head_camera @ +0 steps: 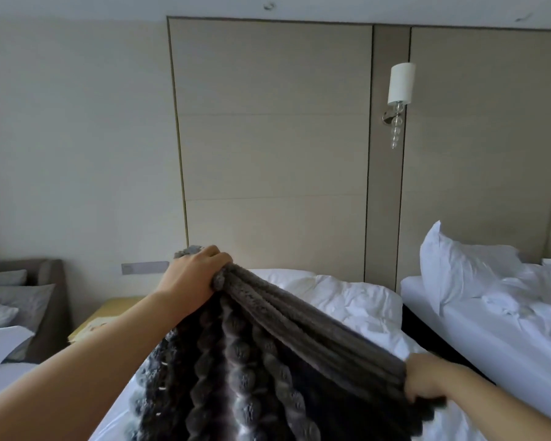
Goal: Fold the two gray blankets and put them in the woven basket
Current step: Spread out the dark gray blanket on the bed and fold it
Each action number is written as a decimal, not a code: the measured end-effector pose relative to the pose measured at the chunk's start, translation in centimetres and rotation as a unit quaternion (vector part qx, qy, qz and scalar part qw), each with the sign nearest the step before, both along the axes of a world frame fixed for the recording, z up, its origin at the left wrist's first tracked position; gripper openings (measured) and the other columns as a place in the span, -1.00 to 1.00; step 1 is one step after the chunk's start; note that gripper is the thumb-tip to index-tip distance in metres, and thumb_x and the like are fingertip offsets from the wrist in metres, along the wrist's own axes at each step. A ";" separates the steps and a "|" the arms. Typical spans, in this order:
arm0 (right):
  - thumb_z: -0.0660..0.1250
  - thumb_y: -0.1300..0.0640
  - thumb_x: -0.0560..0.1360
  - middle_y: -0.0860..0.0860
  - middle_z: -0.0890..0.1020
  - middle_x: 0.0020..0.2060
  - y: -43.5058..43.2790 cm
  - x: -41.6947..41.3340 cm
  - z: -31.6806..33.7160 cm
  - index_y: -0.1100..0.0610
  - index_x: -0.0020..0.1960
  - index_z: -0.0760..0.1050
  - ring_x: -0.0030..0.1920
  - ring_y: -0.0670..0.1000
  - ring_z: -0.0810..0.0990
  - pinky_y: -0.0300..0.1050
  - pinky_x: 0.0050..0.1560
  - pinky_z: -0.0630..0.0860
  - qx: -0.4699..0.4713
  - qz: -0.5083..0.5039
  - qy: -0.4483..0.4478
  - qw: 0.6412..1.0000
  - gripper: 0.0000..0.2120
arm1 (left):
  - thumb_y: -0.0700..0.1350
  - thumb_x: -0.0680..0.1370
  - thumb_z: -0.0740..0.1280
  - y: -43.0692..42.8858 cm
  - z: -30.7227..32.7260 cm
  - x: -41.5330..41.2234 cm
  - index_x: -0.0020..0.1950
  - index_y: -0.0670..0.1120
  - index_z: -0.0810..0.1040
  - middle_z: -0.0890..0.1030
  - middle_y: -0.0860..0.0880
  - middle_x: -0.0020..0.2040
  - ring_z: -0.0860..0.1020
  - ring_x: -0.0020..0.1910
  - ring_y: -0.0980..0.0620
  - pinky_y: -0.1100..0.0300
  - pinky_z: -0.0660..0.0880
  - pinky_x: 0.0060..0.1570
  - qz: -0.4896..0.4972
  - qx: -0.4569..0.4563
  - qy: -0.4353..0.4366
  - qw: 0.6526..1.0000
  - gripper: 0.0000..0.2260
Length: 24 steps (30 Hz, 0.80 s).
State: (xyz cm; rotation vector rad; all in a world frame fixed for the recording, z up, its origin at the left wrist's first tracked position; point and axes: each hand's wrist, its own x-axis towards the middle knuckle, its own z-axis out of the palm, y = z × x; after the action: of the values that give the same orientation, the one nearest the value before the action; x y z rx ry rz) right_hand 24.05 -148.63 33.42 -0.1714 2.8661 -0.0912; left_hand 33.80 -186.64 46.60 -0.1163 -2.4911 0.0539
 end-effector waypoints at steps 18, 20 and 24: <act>0.27 0.14 0.45 0.01 0.46 0.02 2.4 0.0 -0.7 0.01 -0.03 0.43 0.11 0.05 0.44 -0.14 0.09 0.37 0.182 -0.041 0.094 0.978 -0.89 | -0.24 0.47 0.33 -6.3 -11.2 -2.4 -0.35 0.10 0.45 0.58 -0.04 -0.23 0.52 -0.20 -0.10 0.18 0.31 -0.27 0.141 0.273 -0.118 0.944 -0.72; 0.37 0.18 0.41 0.06 0.48 -0.24 2.5 -0.9 0.3 0.15 -0.20 0.40 -0.22 0.06 0.48 -0.17 -0.24 0.38 -0.050 -0.102 0.020 0.993 -0.87 | -0.29 0.45 0.29 -6.9 -10.7 -2.1 -0.32 0.07 0.51 0.61 -0.05 -0.19 0.53 -0.17 -0.10 0.19 0.36 -0.20 0.147 0.290 -0.098 0.941 -0.73; 0.32 0.23 0.39 0.04 0.52 -0.27 2.7 -2.6 2.6 0.12 -0.15 0.42 -0.22 0.11 0.46 -0.09 -0.23 0.34 -0.500 -0.215 0.343 0.766 -0.91 | -0.31 0.48 0.27 -7.9 -9.9 -1.7 0.05 -0.05 0.59 0.64 -0.15 -0.03 0.56 -0.01 -0.19 0.07 0.44 0.01 0.159 0.400 0.171 0.886 -0.76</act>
State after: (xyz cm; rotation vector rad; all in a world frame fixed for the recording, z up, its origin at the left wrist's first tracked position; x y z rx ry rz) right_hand 21.40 -145.93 36.01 0.3429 3.0719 -2.0230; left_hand 32.13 -194.53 36.65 0.5970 -1.9703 -0.7461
